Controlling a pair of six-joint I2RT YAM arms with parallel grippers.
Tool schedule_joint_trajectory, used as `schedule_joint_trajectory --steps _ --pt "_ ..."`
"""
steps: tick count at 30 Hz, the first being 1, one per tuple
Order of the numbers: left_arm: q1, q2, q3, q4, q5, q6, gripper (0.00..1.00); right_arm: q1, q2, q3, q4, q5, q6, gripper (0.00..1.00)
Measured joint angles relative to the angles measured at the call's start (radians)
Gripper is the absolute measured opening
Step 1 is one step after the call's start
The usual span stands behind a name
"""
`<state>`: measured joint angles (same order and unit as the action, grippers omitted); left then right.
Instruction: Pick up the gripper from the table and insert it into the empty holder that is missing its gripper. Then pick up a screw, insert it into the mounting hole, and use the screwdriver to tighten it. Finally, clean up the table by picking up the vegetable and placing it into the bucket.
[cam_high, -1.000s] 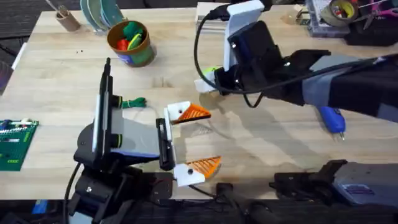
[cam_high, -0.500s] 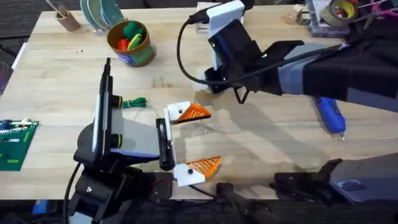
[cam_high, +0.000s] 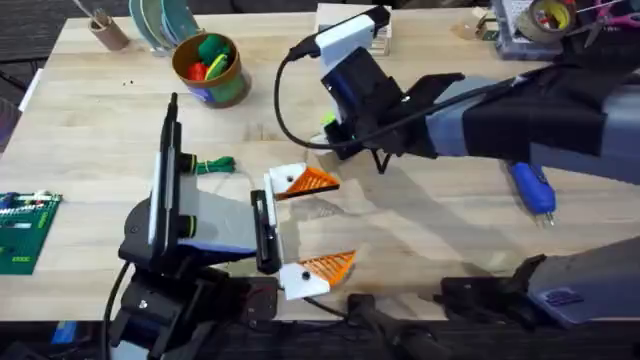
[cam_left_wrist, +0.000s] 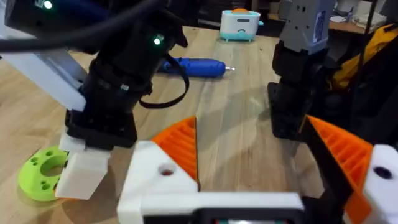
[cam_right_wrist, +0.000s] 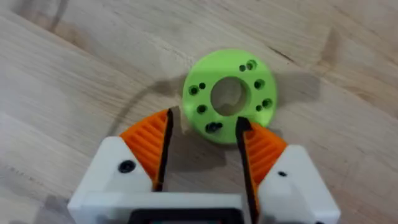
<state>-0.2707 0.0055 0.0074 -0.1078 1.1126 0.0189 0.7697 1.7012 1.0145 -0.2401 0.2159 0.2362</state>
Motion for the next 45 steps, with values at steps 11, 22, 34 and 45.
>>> schedule_joint_trajectory --steps 11,22,34,45 --pt "0.000 0.000 0.000 0.000 0.000 0.000 0.992 0.010 0.005 0.000 -0.001 0.053 -0.028 0.486" --pt "0.000 0.000 0.000 0.000 0.000 0.000 0.993 0.010 0.005 0.000 0.000 0.057 -0.029 0.213" --pt "0.000 0.000 0.000 0.000 0.000 0.000 0.993 0.010 0.005 0.003 -0.016 0.057 -0.036 0.073" --pt "0.000 0.000 0.000 0.000 0.000 0.000 0.992 0.010 0.005 0.004 -0.018 0.069 -0.062 0.012"
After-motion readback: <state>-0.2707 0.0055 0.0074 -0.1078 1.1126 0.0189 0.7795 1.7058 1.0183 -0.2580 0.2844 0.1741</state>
